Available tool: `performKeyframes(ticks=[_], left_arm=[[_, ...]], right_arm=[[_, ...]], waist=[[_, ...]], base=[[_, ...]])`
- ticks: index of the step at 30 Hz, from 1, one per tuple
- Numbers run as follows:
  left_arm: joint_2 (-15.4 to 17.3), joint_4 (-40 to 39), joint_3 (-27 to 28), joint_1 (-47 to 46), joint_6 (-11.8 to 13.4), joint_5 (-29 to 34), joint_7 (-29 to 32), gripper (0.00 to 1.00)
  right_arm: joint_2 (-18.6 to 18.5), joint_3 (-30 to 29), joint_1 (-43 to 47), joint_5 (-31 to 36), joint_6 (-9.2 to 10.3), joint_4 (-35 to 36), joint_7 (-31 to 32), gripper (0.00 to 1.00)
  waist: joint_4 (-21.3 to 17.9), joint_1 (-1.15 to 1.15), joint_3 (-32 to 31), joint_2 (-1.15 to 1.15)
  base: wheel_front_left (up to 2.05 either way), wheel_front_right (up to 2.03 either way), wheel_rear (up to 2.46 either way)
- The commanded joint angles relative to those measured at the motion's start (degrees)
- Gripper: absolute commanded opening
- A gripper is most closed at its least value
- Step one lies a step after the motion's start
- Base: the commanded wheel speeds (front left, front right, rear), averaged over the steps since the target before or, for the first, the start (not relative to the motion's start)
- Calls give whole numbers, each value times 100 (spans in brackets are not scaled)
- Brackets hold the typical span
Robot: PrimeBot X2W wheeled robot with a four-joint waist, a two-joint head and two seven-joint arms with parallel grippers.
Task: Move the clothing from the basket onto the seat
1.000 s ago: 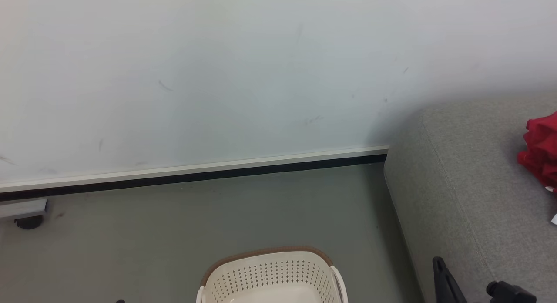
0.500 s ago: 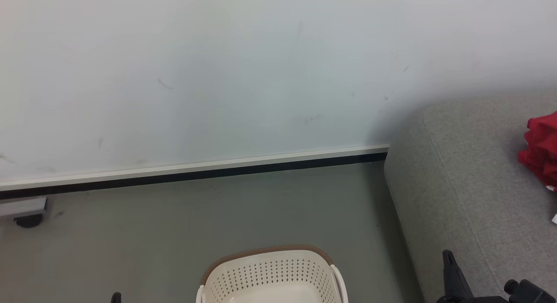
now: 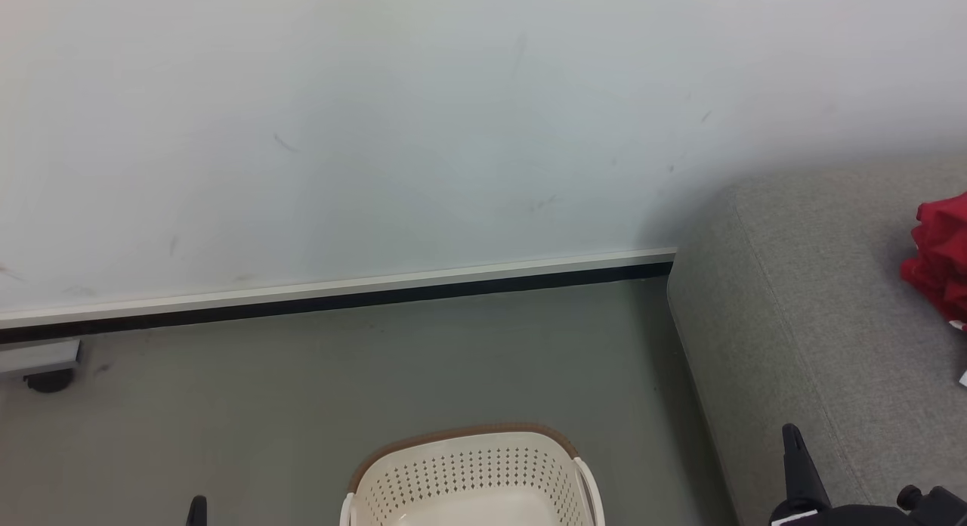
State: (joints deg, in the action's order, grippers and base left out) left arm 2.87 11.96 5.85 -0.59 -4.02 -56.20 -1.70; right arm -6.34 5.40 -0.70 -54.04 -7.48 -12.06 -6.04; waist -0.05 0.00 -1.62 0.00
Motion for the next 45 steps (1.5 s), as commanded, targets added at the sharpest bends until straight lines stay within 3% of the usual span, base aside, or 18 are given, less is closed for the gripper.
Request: performKeyframes(ticks=[1,45], left_arm=[[11,-53,41,-163,-41,-203,44,0],[5,12,189,-495,-93,-2465,724,0]], right_arm=[[-66,-7,-145,-230,-2,52,6,0],[-383,68,-388,-3295,-2,30,79,0]], waist=[[0,0,3,0],[3,0,93,0]], base=[[0,0,0],[0,0,0]])
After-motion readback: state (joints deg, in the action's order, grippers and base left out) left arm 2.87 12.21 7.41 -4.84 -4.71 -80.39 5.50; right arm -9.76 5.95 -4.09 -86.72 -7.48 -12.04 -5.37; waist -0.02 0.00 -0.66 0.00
